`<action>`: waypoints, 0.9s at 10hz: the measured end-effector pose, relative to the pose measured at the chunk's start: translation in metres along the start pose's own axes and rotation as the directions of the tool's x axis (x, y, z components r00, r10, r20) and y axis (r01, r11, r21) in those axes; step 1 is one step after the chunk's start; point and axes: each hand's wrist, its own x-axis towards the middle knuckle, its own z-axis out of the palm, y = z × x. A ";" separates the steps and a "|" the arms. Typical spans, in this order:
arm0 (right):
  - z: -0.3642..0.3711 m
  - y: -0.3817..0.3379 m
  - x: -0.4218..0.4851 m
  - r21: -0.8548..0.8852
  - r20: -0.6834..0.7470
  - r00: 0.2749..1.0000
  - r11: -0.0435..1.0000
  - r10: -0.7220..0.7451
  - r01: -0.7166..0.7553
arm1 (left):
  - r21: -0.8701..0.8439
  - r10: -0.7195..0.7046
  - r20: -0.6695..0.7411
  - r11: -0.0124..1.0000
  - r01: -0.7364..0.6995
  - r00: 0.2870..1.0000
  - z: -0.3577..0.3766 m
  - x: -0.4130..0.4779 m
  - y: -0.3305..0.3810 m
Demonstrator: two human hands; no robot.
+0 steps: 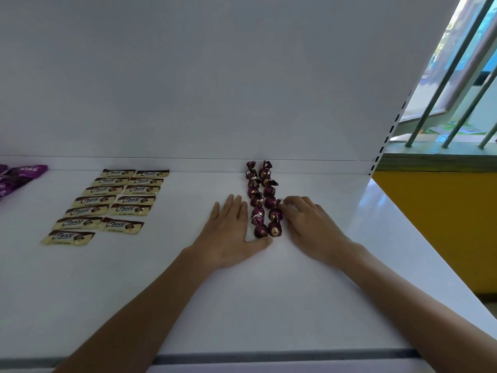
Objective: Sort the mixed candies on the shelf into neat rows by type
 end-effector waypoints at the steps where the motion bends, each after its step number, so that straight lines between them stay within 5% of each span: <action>1: 0.001 -0.002 -0.001 -0.005 0.001 1.000 1.000 0.004 -0.004 | 0.004 -0.002 0.003 1.000 0.002 1.000 0.000 0.000 0.000; 7: 0.002 -0.012 0.000 -0.096 0.026 0.999 0.995 0.042 -0.040 | -0.008 -0.033 -0.026 0.999 0.033 0.999 0.000 0.003 0.007; 9: 0.006 -0.001 0.001 0.081 -0.052 0.994 0.992 0.099 -0.095 | -0.026 -0.048 -0.053 0.999 0.047 0.997 -0.007 0.003 -0.003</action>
